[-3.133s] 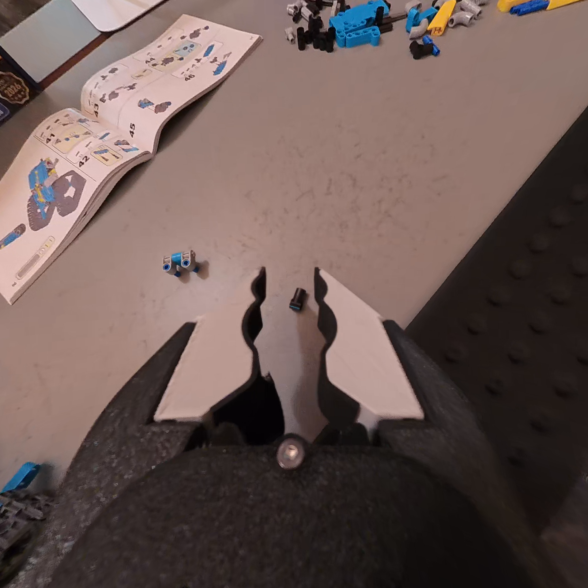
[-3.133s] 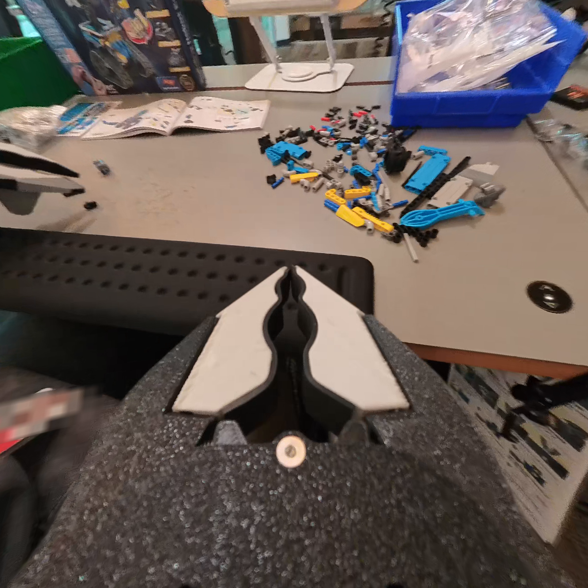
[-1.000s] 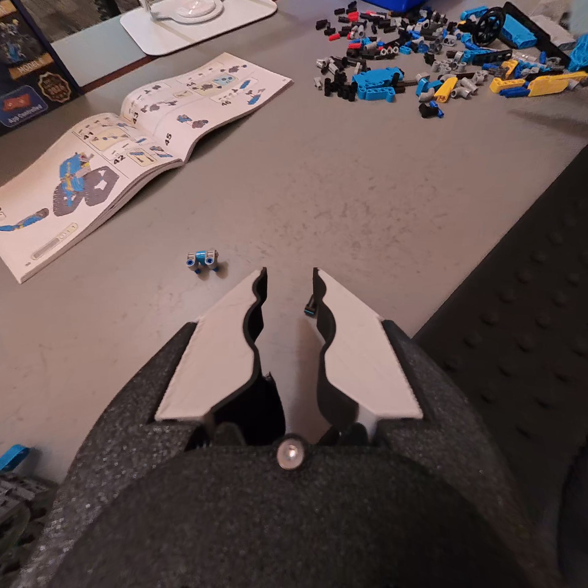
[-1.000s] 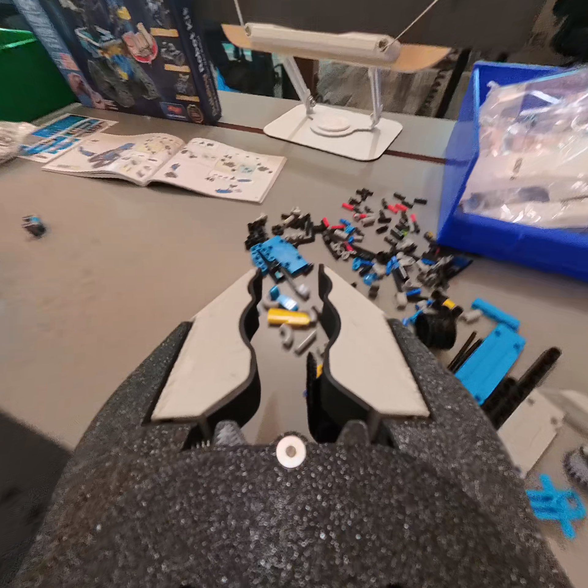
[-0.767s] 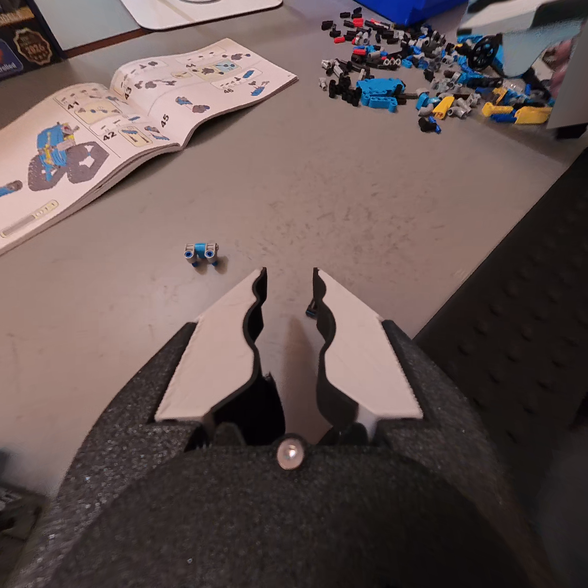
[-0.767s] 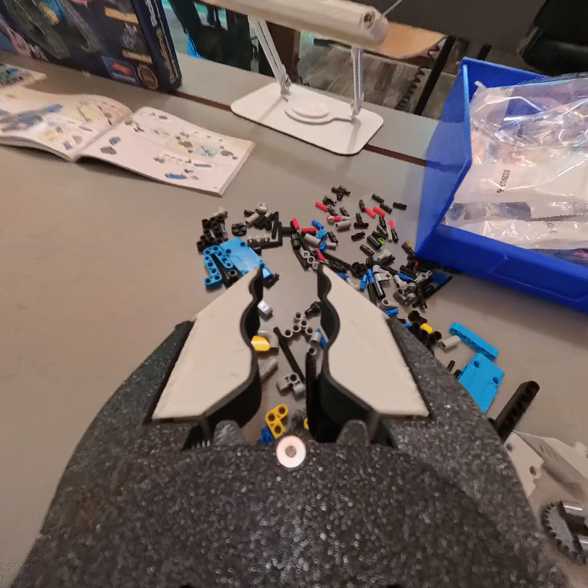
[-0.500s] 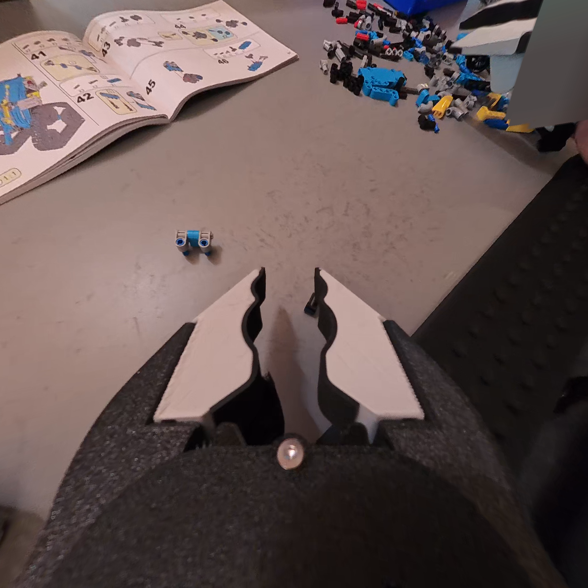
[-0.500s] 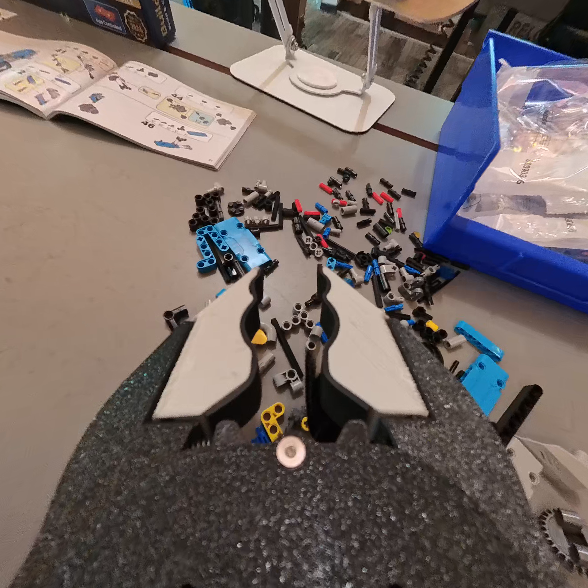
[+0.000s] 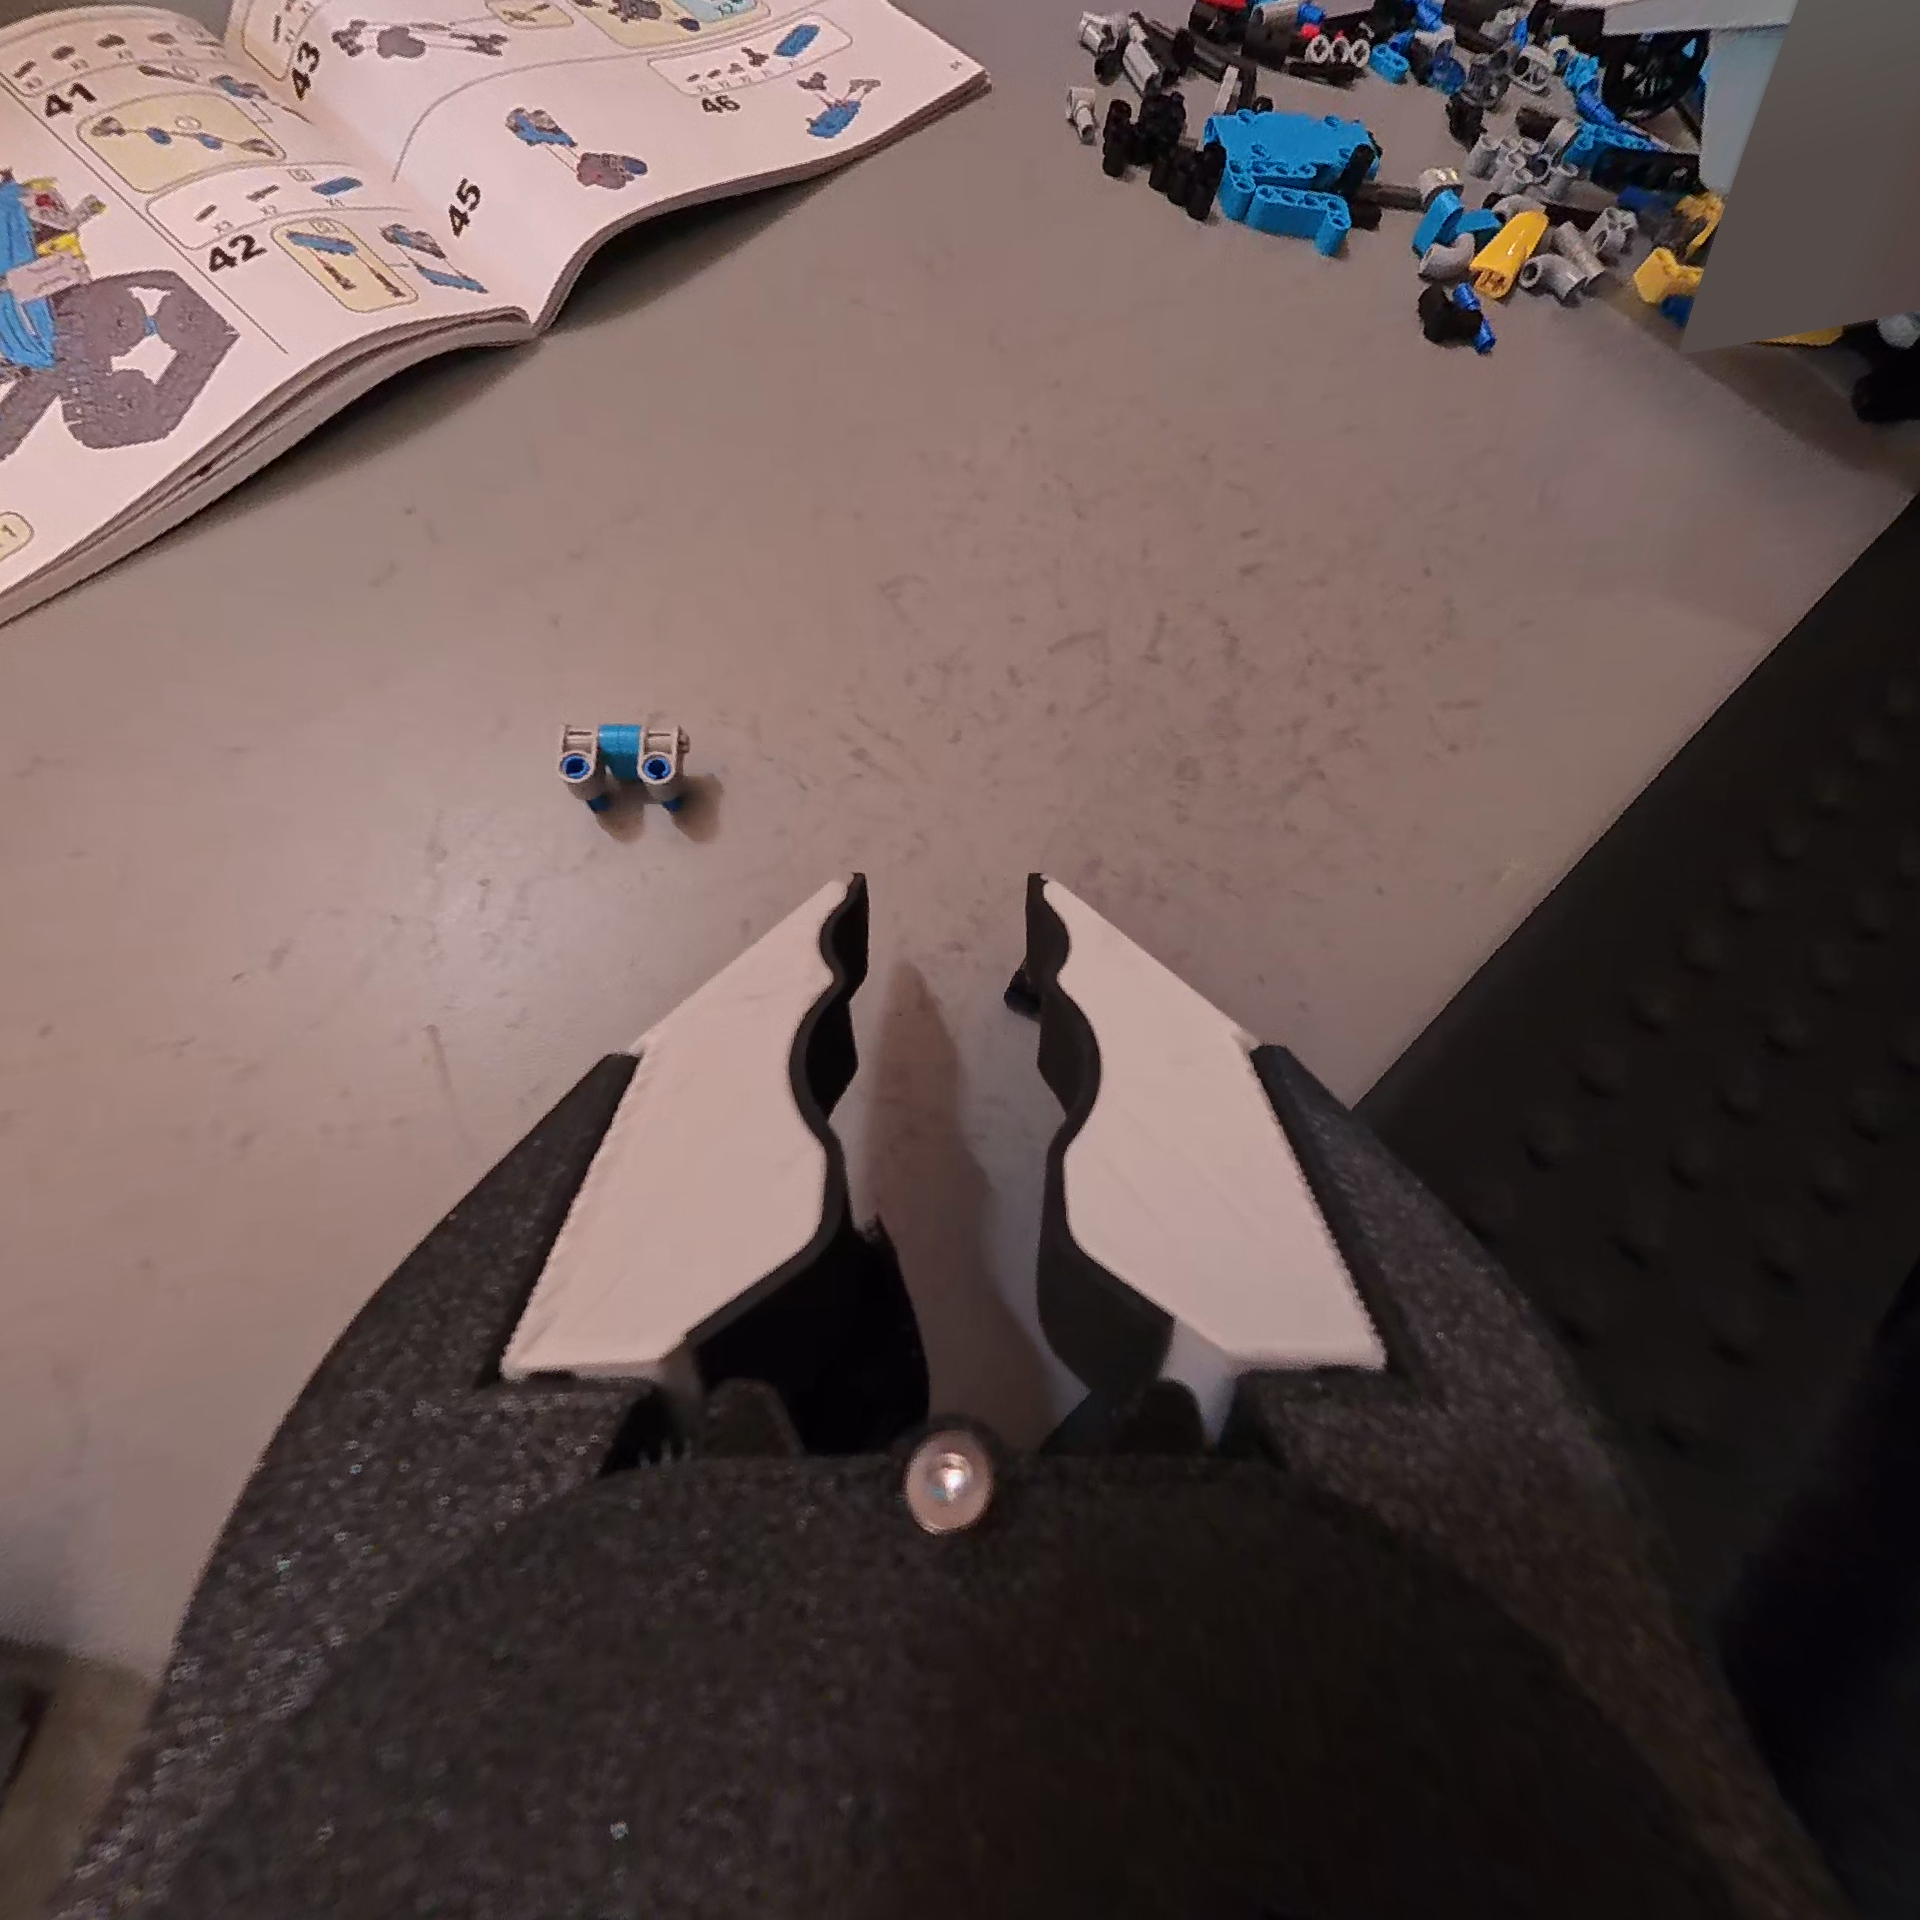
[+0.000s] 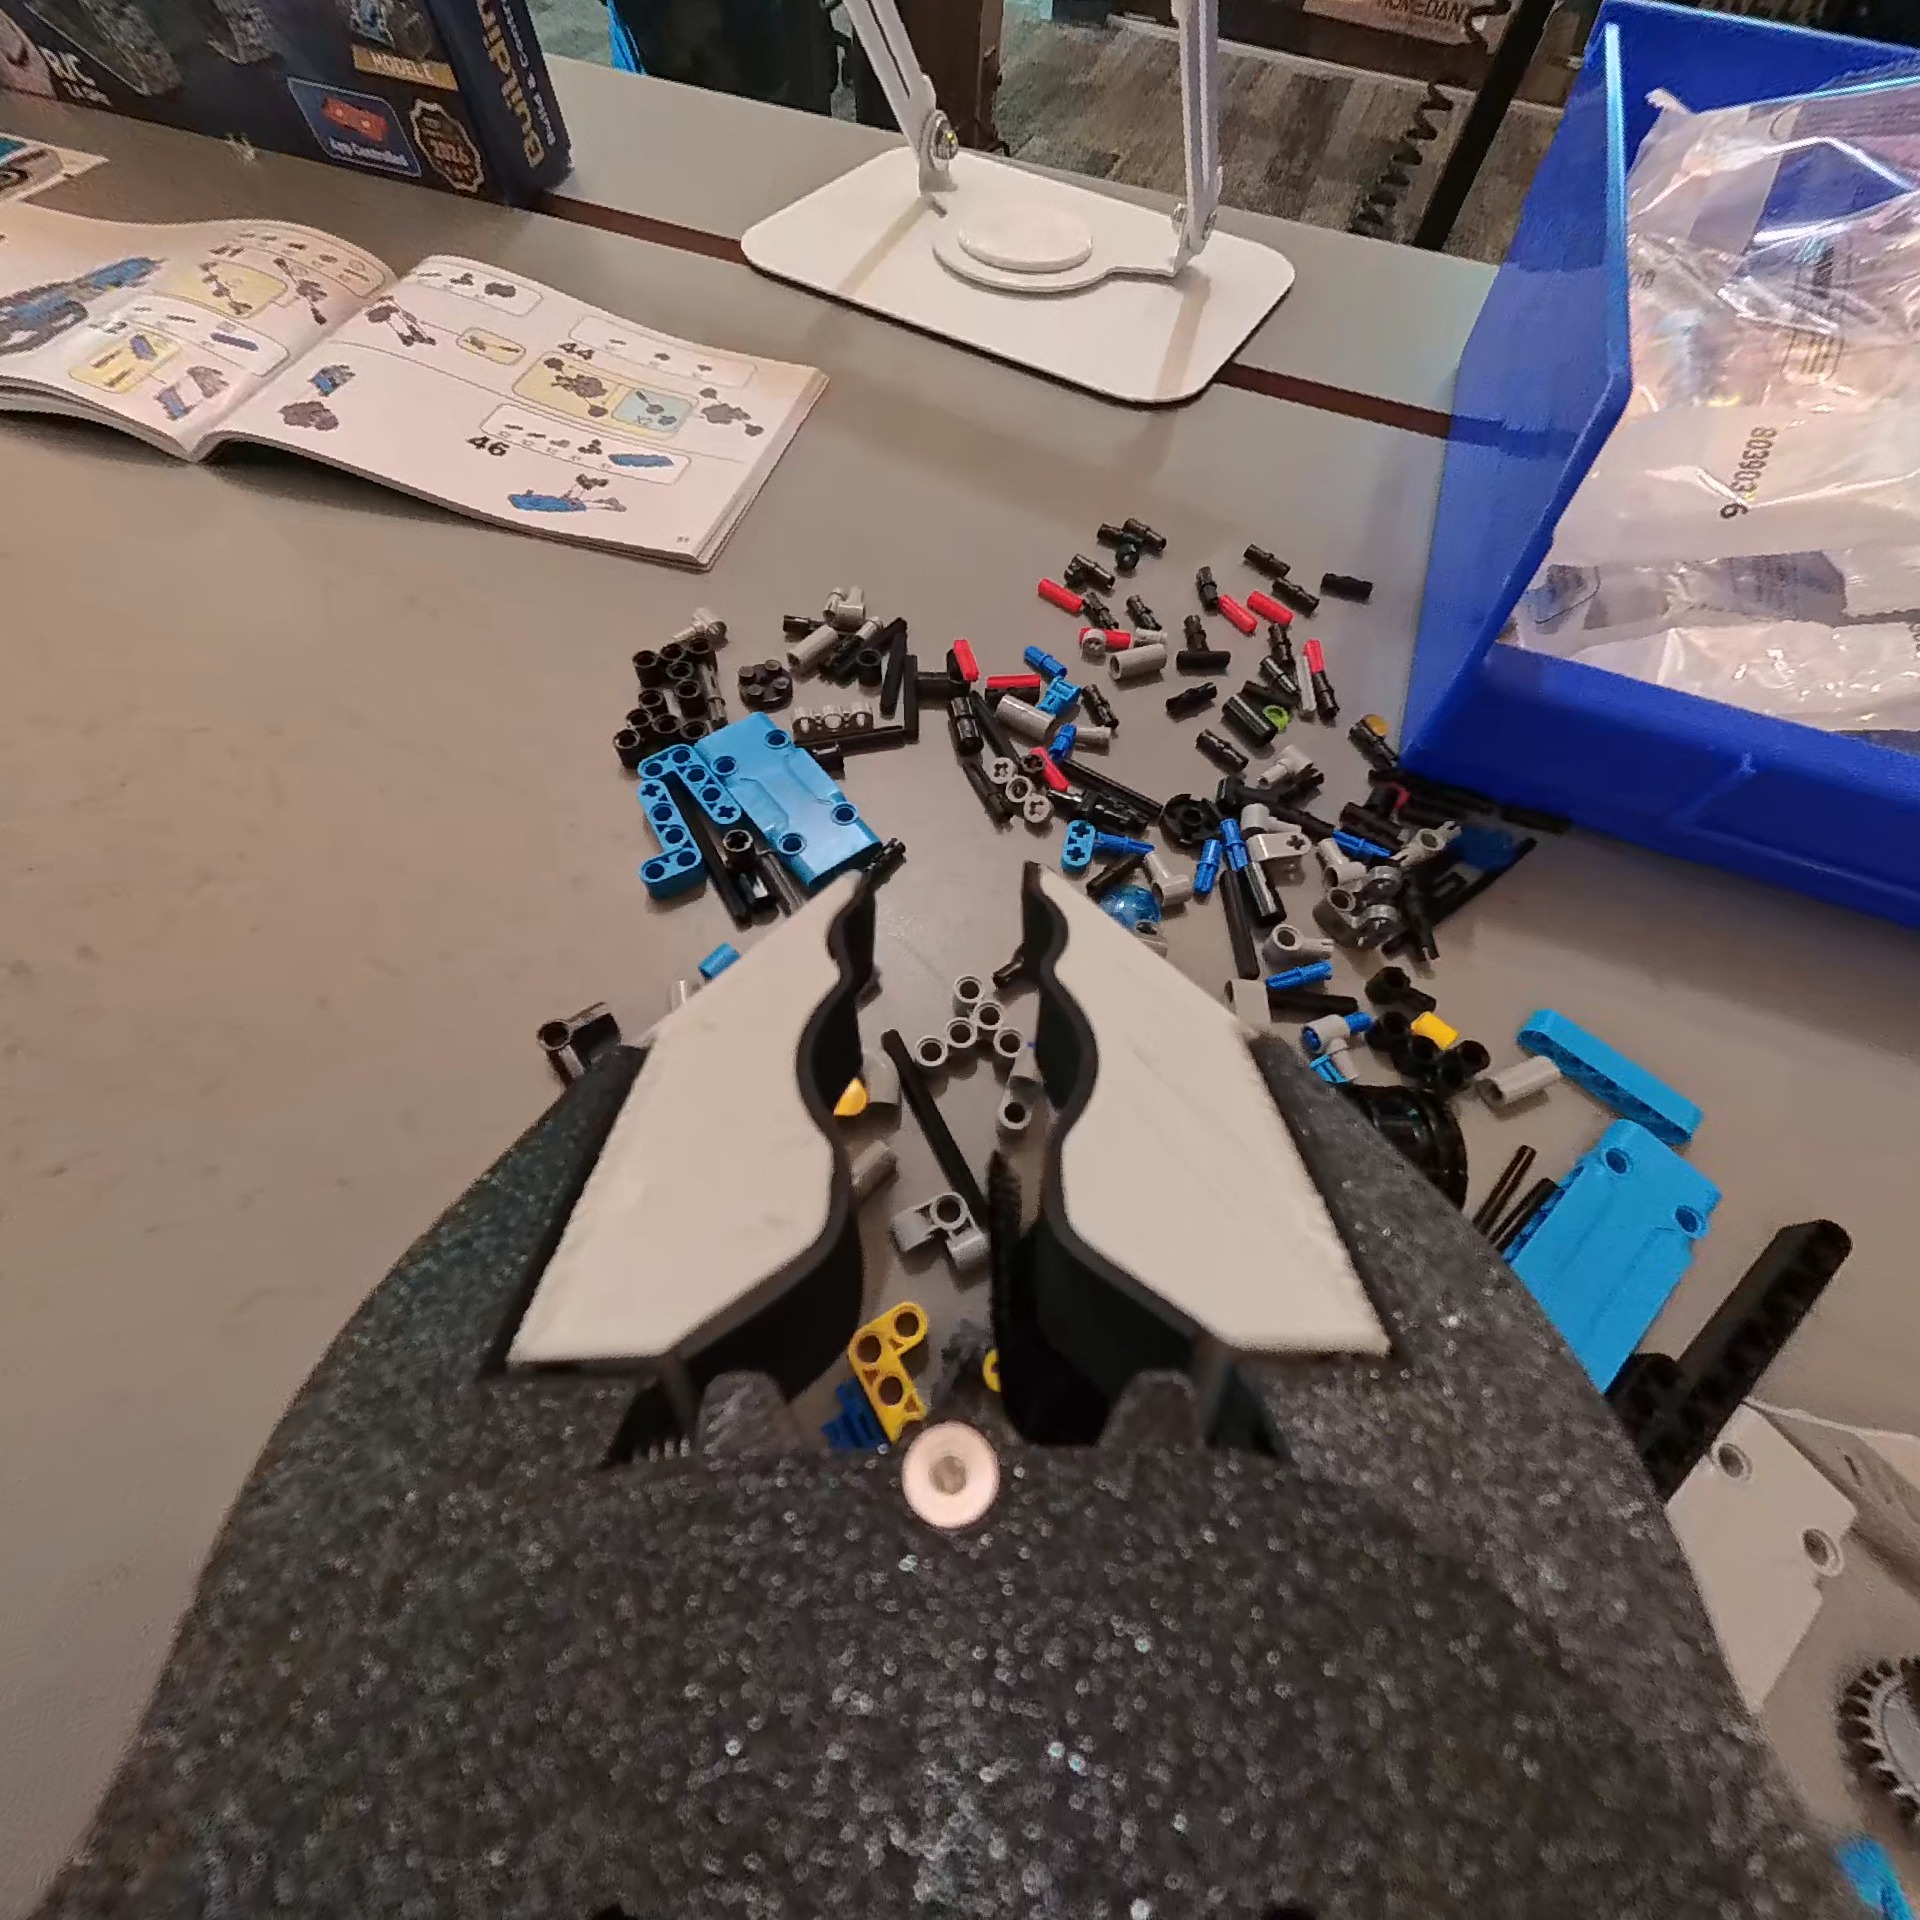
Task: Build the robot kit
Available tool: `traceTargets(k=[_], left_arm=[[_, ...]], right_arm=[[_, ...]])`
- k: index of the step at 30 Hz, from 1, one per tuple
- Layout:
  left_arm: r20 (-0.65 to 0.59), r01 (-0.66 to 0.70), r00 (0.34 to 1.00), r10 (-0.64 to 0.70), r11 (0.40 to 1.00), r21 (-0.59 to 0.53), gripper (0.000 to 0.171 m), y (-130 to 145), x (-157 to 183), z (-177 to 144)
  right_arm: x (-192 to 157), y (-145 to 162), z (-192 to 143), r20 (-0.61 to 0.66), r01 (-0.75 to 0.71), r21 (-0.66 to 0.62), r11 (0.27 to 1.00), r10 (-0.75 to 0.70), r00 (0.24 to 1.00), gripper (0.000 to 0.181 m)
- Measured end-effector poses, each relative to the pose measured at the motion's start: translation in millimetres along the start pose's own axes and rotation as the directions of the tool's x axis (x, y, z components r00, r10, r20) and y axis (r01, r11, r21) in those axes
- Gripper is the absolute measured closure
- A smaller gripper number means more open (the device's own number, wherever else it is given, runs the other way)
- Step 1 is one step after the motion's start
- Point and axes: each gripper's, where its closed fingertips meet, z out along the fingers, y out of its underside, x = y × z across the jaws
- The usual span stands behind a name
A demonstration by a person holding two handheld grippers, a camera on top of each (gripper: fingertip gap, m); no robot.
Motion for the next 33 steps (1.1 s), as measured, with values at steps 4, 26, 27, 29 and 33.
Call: traceTargets(k=[4,26,27,29,33], left_arm=[[-0.013,-0.009,1.000,0.009,1.000,-0.002,0.142,0,2,1],[0.117,-0.087,0.991,0.069,0.983,0.161,0.141,-20,-10,-29],[0.158,-0.080,0.986,0.053,0.981,0.175,0.141,-21,-19,-33],[0.183,-0.074,0.983,0.030,0.968,0.239,0.136,-26,-27,-45],[0.139,-0.054,0.990,0.013,0.954,0.294,0.133,-33,-28,-48]], right_arm=[[4,0,0,-0.028,0.008,-0.008,1.000,-0.008,1.000,0.152],[-66,-124,73,0.204,0.185,-0.159,0.970,-0.151,0.967,0.144],[-81,-108,83,0.271,0.153,-0.158,0.976,-0.106,0.957,0.152],[-133,-91,85,0.481,0.017,-0.098,0.995,0.033,0.876,0.156],[-213,-87,57,0.760,-0.130,-0.015,0.991,0.096,0.643,0.158]])
